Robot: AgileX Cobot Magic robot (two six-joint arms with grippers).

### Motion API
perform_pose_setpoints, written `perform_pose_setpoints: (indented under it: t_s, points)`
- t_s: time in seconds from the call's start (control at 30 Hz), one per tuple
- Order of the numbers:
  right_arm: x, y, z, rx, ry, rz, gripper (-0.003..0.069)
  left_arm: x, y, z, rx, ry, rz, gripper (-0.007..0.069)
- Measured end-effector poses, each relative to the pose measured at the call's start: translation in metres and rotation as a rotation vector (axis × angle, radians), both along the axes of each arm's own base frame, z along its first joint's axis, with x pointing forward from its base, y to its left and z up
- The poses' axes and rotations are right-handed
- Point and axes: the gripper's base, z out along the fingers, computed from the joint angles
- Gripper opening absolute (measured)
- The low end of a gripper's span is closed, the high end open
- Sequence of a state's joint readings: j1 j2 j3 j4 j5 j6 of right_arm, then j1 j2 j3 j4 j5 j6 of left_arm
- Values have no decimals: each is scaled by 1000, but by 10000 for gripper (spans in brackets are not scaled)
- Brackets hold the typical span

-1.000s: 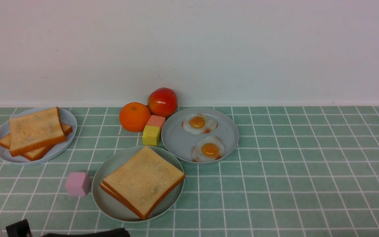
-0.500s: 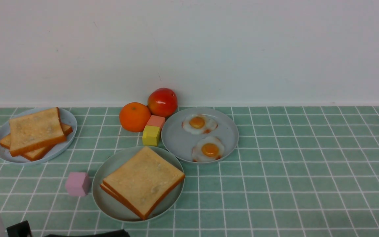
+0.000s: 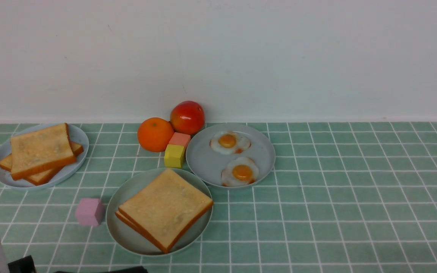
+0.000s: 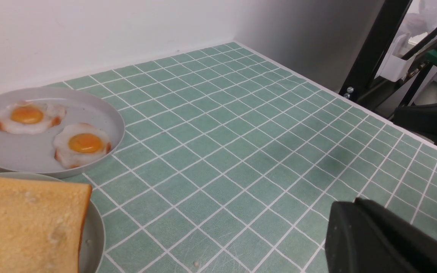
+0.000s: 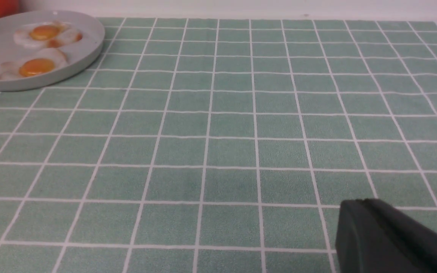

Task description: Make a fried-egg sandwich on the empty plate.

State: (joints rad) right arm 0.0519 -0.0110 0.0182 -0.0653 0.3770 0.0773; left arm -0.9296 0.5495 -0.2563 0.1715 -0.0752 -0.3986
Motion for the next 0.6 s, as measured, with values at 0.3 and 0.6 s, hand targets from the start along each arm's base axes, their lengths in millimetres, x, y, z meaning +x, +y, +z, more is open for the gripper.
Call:
perform_pose_setpoints:
  t_s: [0.3, 0.6]
  points:
    - [0, 0, 0, -1, 0, 0, -6, 0, 0, 0, 4, -5, -1, 3]
    - [0, 0, 0, -1, 0, 0, 1, 1, 1, 3, 64, -137, -10, 3]
